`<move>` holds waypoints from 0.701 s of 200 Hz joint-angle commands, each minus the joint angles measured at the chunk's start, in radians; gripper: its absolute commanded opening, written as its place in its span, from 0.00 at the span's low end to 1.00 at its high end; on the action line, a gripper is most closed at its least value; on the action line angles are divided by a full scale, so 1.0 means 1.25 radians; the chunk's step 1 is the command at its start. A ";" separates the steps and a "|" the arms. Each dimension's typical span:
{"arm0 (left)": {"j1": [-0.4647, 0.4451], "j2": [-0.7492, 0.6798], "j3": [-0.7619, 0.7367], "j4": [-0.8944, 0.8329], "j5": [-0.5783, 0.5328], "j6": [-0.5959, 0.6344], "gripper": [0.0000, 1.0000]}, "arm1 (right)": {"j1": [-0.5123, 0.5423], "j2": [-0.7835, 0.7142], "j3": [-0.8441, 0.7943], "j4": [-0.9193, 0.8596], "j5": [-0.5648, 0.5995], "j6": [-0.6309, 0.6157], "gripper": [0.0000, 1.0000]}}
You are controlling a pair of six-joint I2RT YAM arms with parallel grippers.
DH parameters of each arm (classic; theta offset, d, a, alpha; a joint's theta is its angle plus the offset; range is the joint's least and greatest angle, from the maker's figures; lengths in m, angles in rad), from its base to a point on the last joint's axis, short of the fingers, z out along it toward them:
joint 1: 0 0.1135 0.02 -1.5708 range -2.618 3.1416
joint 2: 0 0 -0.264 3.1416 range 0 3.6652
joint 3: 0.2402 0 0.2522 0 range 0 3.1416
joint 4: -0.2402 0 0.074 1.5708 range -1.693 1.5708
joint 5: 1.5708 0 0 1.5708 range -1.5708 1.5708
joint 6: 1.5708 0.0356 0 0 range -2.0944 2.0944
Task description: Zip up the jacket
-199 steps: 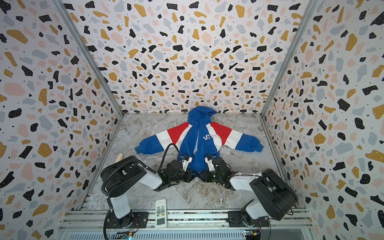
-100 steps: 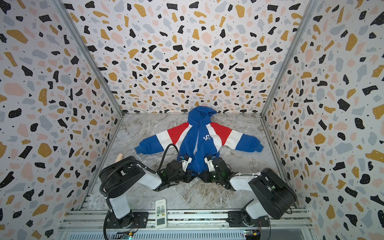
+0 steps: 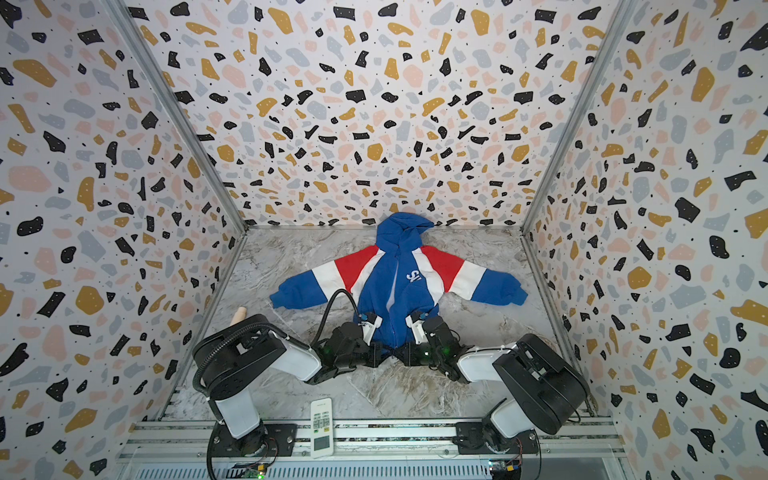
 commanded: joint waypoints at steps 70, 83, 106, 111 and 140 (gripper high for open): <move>-0.071 -0.102 -0.004 -0.176 -0.083 0.066 0.00 | 0.073 -0.056 0.175 -0.355 0.195 -0.188 0.00; -0.082 -0.119 -0.001 -0.195 -0.097 0.078 0.00 | 0.083 -0.060 0.198 -0.398 0.227 -0.209 0.00; -0.088 -0.128 -0.004 -0.201 -0.105 0.081 0.00 | 0.094 -0.063 0.228 -0.447 0.254 -0.232 0.00; -0.090 -0.129 -0.006 -0.201 -0.106 0.081 0.00 | 0.097 -0.065 0.236 -0.459 0.263 -0.237 0.00; -0.102 -0.144 -0.014 -0.205 -0.120 0.084 0.00 | 0.115 -0.066 0.293 -0.528 0.304 -0.271 0.00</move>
